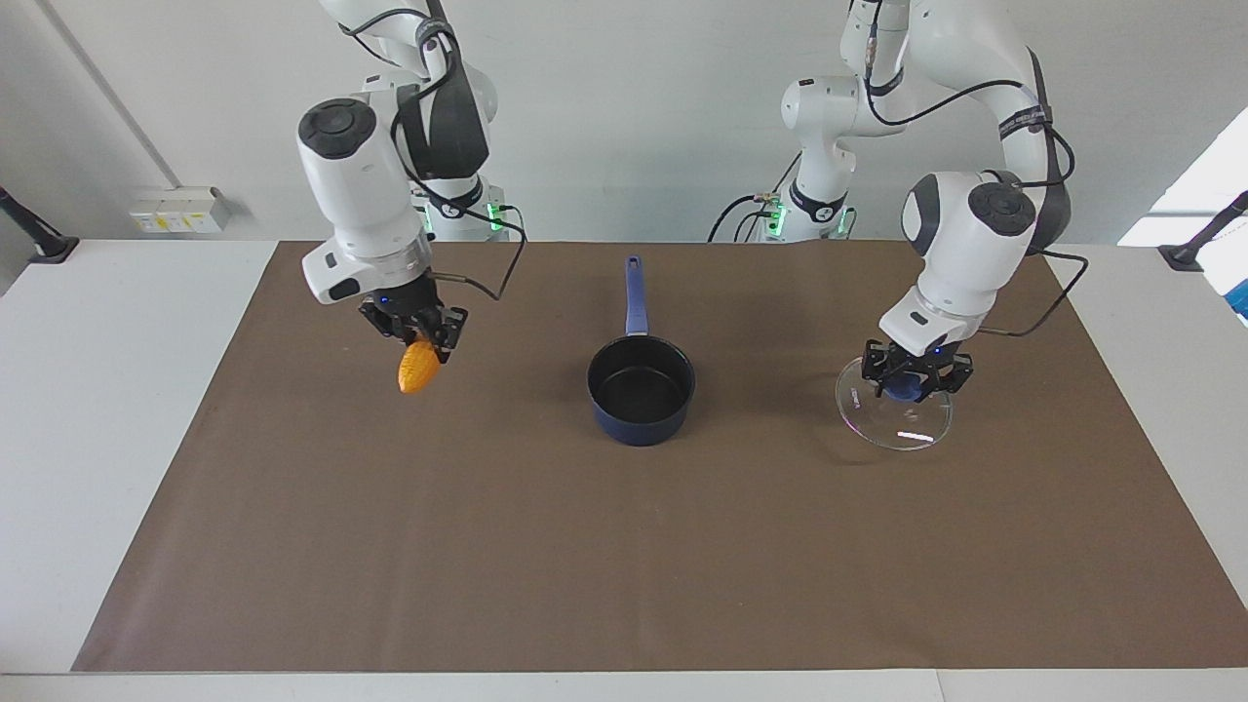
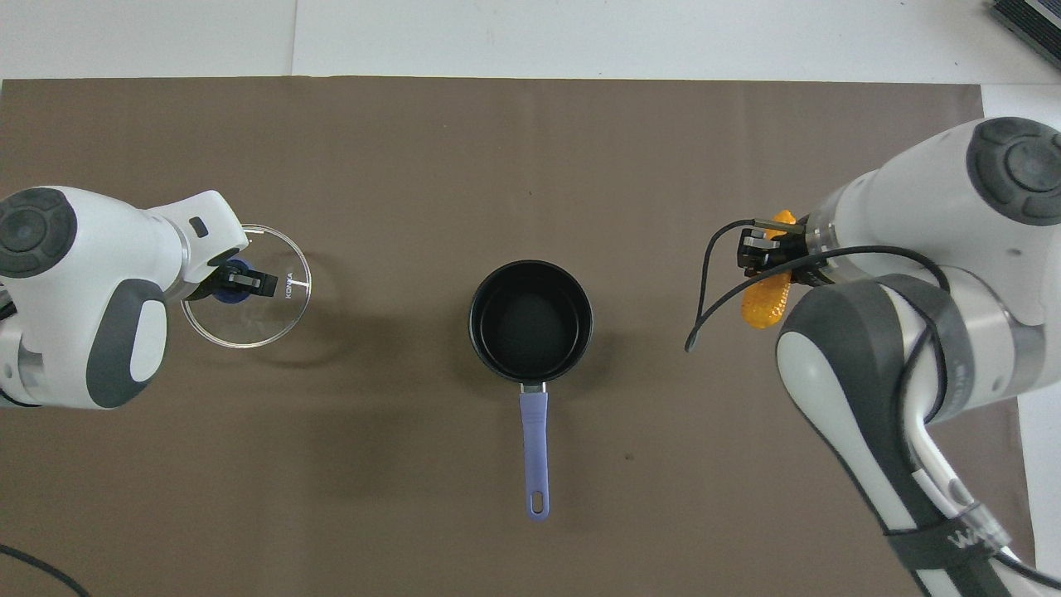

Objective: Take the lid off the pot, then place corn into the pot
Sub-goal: 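Carry the corn over the pot with the right gripper while the left lowers the lid, then lower the corn into the pot and open the right gripper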

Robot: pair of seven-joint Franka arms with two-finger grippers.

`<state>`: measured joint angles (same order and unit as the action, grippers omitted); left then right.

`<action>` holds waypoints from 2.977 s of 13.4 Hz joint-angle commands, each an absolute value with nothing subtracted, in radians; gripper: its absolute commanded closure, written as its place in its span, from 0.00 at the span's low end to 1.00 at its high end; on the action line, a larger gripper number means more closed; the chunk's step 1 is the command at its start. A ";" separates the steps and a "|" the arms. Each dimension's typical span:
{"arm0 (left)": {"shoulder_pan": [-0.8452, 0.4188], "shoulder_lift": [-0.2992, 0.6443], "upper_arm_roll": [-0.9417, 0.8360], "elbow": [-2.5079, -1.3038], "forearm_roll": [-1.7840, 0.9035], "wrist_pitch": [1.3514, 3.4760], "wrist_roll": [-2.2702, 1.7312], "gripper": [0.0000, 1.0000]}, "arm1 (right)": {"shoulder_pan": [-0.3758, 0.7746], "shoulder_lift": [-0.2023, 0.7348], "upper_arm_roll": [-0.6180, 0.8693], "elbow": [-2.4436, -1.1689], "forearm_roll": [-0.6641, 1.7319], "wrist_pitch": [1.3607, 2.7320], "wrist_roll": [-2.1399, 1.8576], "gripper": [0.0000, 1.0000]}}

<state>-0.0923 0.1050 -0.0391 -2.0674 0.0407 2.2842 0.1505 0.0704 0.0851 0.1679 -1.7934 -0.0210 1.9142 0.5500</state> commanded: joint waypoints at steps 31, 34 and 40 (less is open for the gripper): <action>0.028 0.026 -0.057 -1.712 0.035 1.828 0.244 0.00 | 0.321 0.360 0.296 -1.861 -0.052 2.358 0.574 0.82; 0.014 0.025 -0.058 -1.576 0.038 1.666 0.204 0.00 | 0.307 0.382 0.296 -1.835 -0.052 2.365 0.543 0.81; 0.015 -0.035 -0.061 -1.502 0.028 1.494 0.155 0.00 | 0.305 0.400 0.296 -1.855 -0.031 2.434 0.555 0.00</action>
